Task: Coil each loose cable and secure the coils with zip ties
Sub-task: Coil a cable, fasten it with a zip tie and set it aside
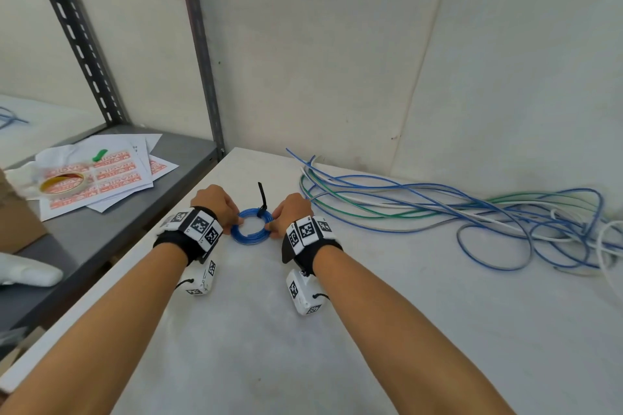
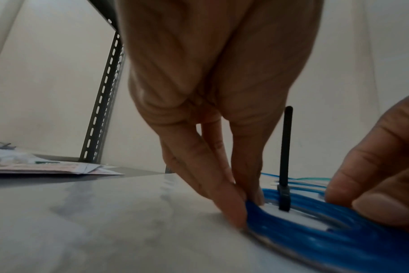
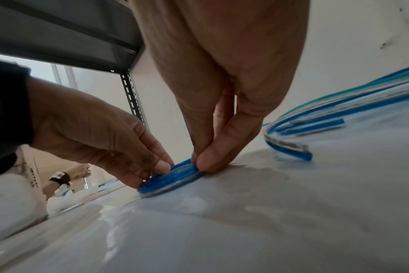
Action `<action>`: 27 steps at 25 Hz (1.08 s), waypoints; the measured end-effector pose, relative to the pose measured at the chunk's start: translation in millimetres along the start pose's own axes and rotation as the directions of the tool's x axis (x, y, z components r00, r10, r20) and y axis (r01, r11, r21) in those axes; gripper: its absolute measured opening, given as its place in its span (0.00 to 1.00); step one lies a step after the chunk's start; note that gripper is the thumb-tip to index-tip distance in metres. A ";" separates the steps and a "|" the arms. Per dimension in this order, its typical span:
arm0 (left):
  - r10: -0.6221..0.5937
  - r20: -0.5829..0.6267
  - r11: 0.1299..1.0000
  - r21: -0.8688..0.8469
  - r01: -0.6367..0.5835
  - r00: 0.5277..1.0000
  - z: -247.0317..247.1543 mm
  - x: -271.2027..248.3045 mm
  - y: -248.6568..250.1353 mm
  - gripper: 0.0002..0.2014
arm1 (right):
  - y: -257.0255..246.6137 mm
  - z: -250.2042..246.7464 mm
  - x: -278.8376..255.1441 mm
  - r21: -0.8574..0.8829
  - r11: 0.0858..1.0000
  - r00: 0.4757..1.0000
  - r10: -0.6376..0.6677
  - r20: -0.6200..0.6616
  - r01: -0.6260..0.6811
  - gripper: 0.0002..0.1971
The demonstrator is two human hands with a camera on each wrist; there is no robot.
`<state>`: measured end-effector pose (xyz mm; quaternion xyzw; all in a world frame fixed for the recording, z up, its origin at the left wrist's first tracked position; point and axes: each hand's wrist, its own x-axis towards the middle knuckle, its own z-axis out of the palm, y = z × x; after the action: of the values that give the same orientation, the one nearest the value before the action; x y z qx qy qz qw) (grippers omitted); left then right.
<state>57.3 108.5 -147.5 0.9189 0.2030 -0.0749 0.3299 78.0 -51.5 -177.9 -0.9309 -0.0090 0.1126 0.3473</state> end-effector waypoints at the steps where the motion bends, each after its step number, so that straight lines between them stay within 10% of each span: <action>1: 0.006 -0.005 1.000 0.016 -0.006 1.000 -1.1 -1.8 -0.1 0.09 | -0.1 0.8 -1.7 0.006 1.000 1.000 -0.003 0.007 0.003 0.21; 6: 0.169 -0.181 0.972 0.191 -0.134 0.969 -12.6 -15.7 14.5 0.05 | -0.8 -20.5 -15.6 0.002 0.994 0.994 -0.114 -0.006 0.114 0.15; 11: 0.399 -0.522 0.899 0.060 -0.434 0.753 -22.7 -48.8 78.6 0.04 | 18.8 -83.4 -26.7 0.103 0.982 0.976 -0.138 -0.168 0.156 0.04; 16: 0.696 -0.127 0.717 0.062 -0.695 0.707 51.0 -40.1 124.5 0.13 | 95.5 -139.5 -35.2 -0.223 0.975 0.977 -0.057 -0.205 0.010 0.20; 19: 0.652 0.178 0.695 0.249 -0.675 0.737 98.9 -22.3 137.8 0.24 | 132.2 -143.4 -34.3 -0.319 0.948 0.993 -0.032 -0.109 -0.004 0.28; 24: 0.643 0.138 0.634 0.454 -0.626 0.753 124.5 -1.1 148.8 0.14 | 152.3 -142.1 -19.5 -0.370 0.928 0.996 -0.063 -0.059 0.037 0.22; 27: 0.750 0.023 0.591 0.426 -0.685 0.661 107.4 -14.1 160.2 0.06 | 154.8 -153.4 -22.8 -0.323 0.946 0.981 -0.069 -0.181 0.007 0.16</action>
<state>111.8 -76.5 -134.2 0.9714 -0.1794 0.0986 0.1199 79.4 -270.0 -161.2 -0.9811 -0.0121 0.0135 0.1927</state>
